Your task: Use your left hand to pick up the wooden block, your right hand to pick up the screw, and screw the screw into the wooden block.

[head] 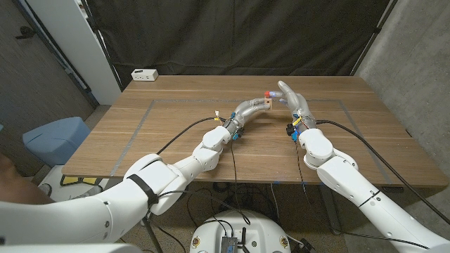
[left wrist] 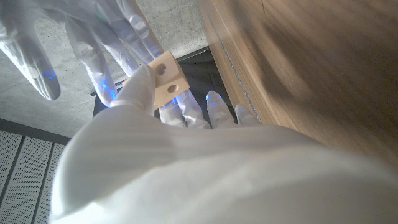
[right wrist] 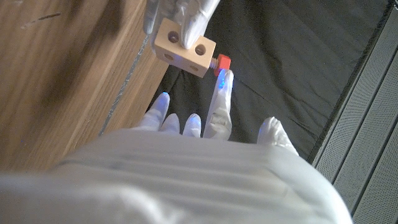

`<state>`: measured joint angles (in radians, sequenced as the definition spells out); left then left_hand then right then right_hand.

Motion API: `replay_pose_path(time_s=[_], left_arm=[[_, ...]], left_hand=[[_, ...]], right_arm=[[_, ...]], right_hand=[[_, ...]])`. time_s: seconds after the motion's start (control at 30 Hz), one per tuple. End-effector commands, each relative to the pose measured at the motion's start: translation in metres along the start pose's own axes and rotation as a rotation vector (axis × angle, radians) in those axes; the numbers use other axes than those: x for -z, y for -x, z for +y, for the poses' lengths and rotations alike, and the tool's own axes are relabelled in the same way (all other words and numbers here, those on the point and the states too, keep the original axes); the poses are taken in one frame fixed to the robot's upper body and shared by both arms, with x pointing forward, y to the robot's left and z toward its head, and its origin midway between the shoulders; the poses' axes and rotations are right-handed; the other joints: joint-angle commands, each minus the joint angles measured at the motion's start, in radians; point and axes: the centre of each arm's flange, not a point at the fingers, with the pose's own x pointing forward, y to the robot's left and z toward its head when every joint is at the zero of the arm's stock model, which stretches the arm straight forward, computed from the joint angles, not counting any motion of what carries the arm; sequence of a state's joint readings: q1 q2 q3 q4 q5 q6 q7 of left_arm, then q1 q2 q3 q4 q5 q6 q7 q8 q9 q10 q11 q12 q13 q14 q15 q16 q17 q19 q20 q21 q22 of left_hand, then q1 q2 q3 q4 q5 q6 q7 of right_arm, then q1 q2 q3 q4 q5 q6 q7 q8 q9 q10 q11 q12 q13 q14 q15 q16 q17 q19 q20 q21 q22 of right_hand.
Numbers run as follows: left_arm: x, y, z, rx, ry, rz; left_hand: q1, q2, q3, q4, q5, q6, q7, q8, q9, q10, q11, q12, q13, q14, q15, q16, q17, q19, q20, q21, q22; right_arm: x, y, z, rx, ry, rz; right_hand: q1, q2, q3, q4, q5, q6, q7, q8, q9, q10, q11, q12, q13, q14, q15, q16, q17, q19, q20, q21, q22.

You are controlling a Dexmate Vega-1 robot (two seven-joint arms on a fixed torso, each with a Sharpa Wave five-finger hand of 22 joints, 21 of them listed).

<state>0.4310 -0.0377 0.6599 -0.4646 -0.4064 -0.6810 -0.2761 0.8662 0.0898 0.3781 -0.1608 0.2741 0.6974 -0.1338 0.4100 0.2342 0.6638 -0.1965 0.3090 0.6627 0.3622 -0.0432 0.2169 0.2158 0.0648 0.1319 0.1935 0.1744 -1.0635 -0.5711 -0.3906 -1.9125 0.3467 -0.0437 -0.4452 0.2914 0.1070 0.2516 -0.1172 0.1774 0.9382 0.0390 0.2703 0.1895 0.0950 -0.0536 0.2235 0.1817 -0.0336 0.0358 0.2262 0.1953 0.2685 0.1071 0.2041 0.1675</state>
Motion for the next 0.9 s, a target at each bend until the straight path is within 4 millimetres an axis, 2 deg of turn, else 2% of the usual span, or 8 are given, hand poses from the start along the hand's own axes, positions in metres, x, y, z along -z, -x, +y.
replay_pose_path(time_s=[0.03,0.4,0.7,0.9], left_arm=[[0.001,-0.003,0.001,0.004,0.003,0.015],[-0.001,-0.005,0.001,0.006,-0.003,0.016],[-0.001,-0.004,0.000,0.004,-0.003,0.009],[-0.001,-0.004,-0.001,0.007,-0.004,0.007]], left_hand=[[0.000,0.011,0.013,0.007,0.005,0.045,-0.009,0.008,0.002,0.006,-0.001,-0.002,0.001,0.006,-0.053,-0.001,0.004,0.005,0.004,0.007,0.005],[0.001,0.011,0.014,0.007,0.005,0.046,-0.009,0.009,0.002,0.006,-0.001,-0.002,0.001,0.006,-0.051,-0.001,0.004,0.005,0.006,0.007,0.005],[0.001,0.011,0.014,0.007,0.005,0.045,-0.009,0.008,0.003,0.008,-0.002,-0.001,0.001,0.006,-0.052,-0.001,0.004,0.005,0.006,0.007,0.005],[0.001,0.010,0.014,0.006,0.005,0.047,-0.009,0.009,0.003,0.009,-0.002,-0.001,0.001,0.007,-0.053,-0.001,0.004,0.005,0.006,0.007,0.005]], right_arm=[[-0.001,-0.001,0.000,-0.033,0.007,0.003],[0.001,0.000,-0.003,-0.029,0.011,0.008],[0.002,0.005,-0.011,0.059,0.024,0.010],[-0.001,0.006,-0.017,0.076,0.031,0.008]], right_hand=[[0.001,0.012,0.003,-0.007,-0.001,0.010,-0.006,0.003,0.001,0.010,-0.011,-0.001,0.000,-0.003,-0.002,0.003,0.000,0.002,0.000,-0.003,0.003],[-0.007,0.015,0.004,-0.004,-0.002,-0.003,-0.018,-0.016,-0.001,-0.006,-0.022,-0.016,0.000,-0.027,-0.004,-0.007,0.003,-0.026,0.008,-0.016,0.003],[-0.005,0.012,0.009,-0.011,-0.001,0.048,-0.008,-0.015,-0.001,0.054,-0.006,-0.006,0.000,0.029,-0.005,0.008,0.001,0.016,0.006,-0.002,0.003],[-0.010,0.006,0.008,-0.011,-0.002,0.006,-0.023,-0.040,0.000,0.060,0.003,-0.011,0.001,0.037,-0.005,0.007,0.002,0.015,0.010,-0.006,0.003]])
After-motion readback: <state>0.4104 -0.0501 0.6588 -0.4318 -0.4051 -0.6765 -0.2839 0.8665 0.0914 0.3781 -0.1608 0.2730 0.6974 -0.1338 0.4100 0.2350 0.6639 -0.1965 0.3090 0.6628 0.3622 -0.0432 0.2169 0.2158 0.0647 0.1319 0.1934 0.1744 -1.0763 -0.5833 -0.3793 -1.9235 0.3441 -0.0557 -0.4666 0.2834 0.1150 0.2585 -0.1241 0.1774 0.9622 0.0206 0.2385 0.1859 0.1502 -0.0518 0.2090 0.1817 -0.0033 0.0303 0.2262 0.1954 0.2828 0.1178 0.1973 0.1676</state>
